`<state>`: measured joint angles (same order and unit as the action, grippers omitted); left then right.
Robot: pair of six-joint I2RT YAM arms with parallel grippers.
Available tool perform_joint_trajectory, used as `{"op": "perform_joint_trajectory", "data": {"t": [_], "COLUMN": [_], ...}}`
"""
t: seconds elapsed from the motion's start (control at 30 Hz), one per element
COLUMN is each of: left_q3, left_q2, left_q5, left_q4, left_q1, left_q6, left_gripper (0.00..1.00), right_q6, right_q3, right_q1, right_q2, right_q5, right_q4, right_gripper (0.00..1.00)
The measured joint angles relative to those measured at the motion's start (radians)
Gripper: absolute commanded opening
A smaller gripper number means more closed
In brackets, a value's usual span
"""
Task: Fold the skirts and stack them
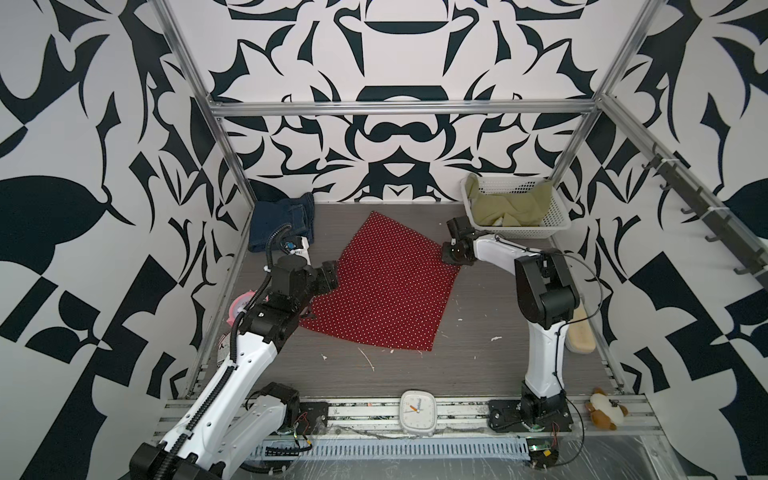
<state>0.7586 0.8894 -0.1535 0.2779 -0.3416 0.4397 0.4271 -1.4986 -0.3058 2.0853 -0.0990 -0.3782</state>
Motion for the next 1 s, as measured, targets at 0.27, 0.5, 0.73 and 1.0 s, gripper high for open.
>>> {"op": "perform_joint_trajectory", "data": {"t": [0.27, 0.5, 0.73, 1.0], "left_q3": [-0.103, -0.136, -0.116, -0.116], "left_q2": [-0.014, 0.101, 0.191, 0.144], "left_q5": [0.061, 0.120, 0.157, 0.140], "left_q4": [-0.097, -0.169, -0.195, -0.190], "left_q1": [0.000, 0.000, 0.000, 0.000], "left_q6": [0.005, 0.006, 0.013, 0.016], "left_gripper": [0.97, 0.87, 0.88, 0.91], "right_q6": [-0.016, 0.026, 0.027, 0.027], "right_q3": [0.100, 0.354, 0.356, 0.240], "right_q1": [-0.063, -0.086, -0.067, -0.053], "right_q2": [-0.227, -0.359, -0.249, -0.125], "right_q5": [0.001, -0.007, -0.018, -0.009], "right_q4": [-0.029, -0.011, -0.008, 0.032], "right_gripper": [0.03, 0.01, 0.03, 0.04]}}
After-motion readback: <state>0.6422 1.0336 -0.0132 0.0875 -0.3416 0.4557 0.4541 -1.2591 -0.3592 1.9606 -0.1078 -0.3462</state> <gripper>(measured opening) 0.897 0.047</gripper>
